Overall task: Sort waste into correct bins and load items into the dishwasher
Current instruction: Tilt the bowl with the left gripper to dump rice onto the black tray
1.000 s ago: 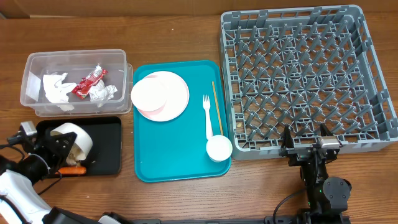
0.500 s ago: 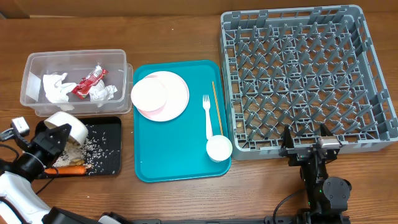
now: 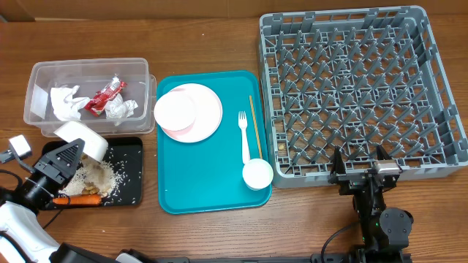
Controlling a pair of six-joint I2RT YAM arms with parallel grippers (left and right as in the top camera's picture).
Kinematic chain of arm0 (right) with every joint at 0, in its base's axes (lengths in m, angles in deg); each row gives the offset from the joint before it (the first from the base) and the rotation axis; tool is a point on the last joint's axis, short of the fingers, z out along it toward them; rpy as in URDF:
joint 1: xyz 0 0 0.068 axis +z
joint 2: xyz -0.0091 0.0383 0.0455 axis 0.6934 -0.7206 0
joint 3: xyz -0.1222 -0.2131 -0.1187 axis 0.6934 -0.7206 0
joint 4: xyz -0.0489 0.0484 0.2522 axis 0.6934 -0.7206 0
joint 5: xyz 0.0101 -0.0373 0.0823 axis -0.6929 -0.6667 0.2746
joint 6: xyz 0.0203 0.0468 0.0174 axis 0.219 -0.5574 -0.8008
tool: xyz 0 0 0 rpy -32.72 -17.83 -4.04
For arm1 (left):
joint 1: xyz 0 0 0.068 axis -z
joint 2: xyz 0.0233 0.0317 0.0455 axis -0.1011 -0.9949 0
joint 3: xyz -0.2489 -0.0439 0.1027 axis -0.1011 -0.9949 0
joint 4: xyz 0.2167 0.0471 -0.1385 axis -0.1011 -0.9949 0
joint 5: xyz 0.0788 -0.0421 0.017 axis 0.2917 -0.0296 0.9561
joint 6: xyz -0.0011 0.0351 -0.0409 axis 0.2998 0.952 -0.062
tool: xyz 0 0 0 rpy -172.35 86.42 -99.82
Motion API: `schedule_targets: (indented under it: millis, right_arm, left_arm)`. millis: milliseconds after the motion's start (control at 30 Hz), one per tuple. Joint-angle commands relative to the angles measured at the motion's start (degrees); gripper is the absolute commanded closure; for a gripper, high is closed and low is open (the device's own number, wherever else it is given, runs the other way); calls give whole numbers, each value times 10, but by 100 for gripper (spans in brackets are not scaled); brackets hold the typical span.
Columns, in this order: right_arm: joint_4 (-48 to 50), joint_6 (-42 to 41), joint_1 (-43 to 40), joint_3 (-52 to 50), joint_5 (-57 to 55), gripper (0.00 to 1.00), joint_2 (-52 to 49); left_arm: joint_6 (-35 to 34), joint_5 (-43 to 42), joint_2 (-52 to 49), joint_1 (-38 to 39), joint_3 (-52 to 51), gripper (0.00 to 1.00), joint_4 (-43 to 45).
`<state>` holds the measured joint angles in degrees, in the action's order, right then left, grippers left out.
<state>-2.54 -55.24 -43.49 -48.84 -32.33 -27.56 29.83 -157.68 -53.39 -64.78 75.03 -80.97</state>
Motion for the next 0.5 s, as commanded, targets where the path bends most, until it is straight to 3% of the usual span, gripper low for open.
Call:
schedule_targets:
  millis: [0, 467]
  right_arm:
    - [4, 0, -2, -6, 1, 0, 6]
    - [4, 0, -2, -6, 1, 0, 6]
  left_arm:
    - [24, -31, 14, -3, -2, 96, 4]
    - [80, -81, 14, -3, -2, 96, -38]
